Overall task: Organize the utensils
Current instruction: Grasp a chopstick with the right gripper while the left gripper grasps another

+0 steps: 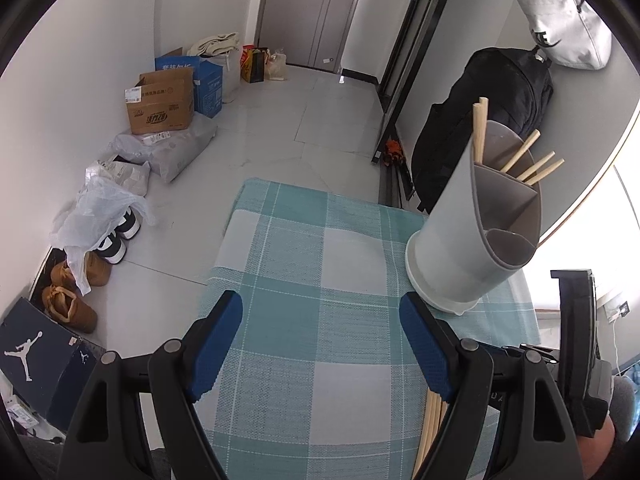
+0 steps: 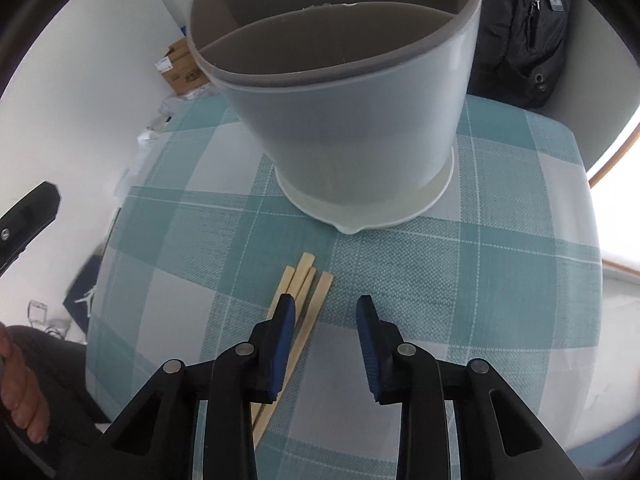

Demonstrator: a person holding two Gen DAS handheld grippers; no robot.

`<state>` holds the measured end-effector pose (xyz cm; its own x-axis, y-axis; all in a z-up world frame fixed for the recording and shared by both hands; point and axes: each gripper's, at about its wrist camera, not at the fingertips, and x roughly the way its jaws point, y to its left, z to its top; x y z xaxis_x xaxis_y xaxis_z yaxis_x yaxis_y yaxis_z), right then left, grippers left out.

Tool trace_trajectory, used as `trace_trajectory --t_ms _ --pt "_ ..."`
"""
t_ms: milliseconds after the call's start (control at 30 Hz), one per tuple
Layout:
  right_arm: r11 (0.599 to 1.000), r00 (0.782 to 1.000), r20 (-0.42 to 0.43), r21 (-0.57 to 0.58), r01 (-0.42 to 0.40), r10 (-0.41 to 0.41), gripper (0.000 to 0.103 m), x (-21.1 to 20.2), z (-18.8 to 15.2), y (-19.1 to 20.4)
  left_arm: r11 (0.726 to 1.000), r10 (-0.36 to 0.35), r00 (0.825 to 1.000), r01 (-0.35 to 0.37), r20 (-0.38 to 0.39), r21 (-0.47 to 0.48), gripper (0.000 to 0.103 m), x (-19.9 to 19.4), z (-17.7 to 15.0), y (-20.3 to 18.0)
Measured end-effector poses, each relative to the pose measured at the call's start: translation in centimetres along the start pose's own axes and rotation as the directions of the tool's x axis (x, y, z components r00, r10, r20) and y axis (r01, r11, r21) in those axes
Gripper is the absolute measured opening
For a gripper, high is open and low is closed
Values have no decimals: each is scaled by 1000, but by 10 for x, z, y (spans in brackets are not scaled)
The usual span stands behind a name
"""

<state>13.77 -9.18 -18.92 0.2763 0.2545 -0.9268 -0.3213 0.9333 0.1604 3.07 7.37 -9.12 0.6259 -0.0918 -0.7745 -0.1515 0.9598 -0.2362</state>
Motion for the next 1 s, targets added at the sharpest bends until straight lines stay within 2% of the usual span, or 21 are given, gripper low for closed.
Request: trace_trajectory --t_ms 167,233,467,567,700,767,833,1000 --pt "997 997 -11 -28 76 -76 20 1 6 8 1000 -12 1000 12 -9 -24 77 1 2 7" --pt "993 993 -19 -47 112 -113 12 1 6 11 999 -19 1000 18 -12 -28 77 1 1 9" --pt "995 994 -56 10 98 -97 11 -4 7 0 998 -37 999 35 -31 -56 77 0 0 15" --pt "994 992 -68 13 110 -109 14 -4 11 -2 998 -35 999 33 -29 -55 77 0 1 16" --pt "991 990 -59 10 132 -131 15 5 17 11 999 -24 999 22 -37 -49 77 2 1 15" --pt "989 989 -41 19 144 -143 11 4 15 12 999 -19 999 16 -48 -45 77 4 0 15" --pt "991 992 -18 47 127 -126 6 2 11 7 999 -12 998 10 -54 -40 77 5 -2 15" --pt "988 997 65 152 29 -39 5 -15 -2 -16 1000 -5 997 3 -77 -22 77 9 -7 12"
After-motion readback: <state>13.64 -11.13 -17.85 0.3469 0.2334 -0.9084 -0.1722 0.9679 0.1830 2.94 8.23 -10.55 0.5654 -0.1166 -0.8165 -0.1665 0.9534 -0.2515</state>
